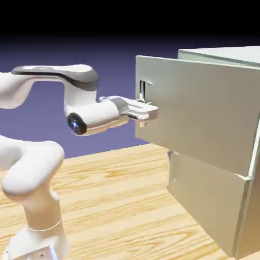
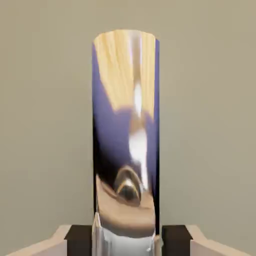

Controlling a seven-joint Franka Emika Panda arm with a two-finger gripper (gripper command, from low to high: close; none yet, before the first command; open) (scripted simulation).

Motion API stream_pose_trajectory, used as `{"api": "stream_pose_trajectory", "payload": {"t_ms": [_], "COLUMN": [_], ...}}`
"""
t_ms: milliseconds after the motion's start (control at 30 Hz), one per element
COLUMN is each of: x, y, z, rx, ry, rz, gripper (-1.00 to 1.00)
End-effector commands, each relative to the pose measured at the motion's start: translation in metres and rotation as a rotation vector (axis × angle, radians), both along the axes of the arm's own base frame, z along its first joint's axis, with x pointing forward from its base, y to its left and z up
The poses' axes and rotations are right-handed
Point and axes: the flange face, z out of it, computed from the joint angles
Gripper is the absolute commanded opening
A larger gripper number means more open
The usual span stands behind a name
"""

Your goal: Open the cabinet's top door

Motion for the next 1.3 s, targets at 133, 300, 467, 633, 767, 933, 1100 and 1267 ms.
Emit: {"api": "stream_pose_trajectory", "payload": {"t_ms": [133,300,467,633,767,933,1100,1267], "x": [-0.021,-0.039,-0.056,-0.072,-0.084,-0.097,-0.104,-0.106], "y": [-0.025,-0.049,-0.076,-0.108,-0.14,-0.187,-0.235,-0.278], "z": [0.0,0.0,0.0,0.0,0.0,0.0,0.0,0.0], "rx": [0.0,0.0,0.0,0.0,0.0,0.0,0.0,0.0], "ry": [0.0,0.0,0.0,0.0,0.0,0.0,0.0,0.0], "rz": [0.084,0.161,0.241,0.332,0.419,0.542,0.664,0.774], "gripper": [-1.0,-1.0,-1.0,-1.0,-1.0,-1.0,-1.0,-1.0]}}
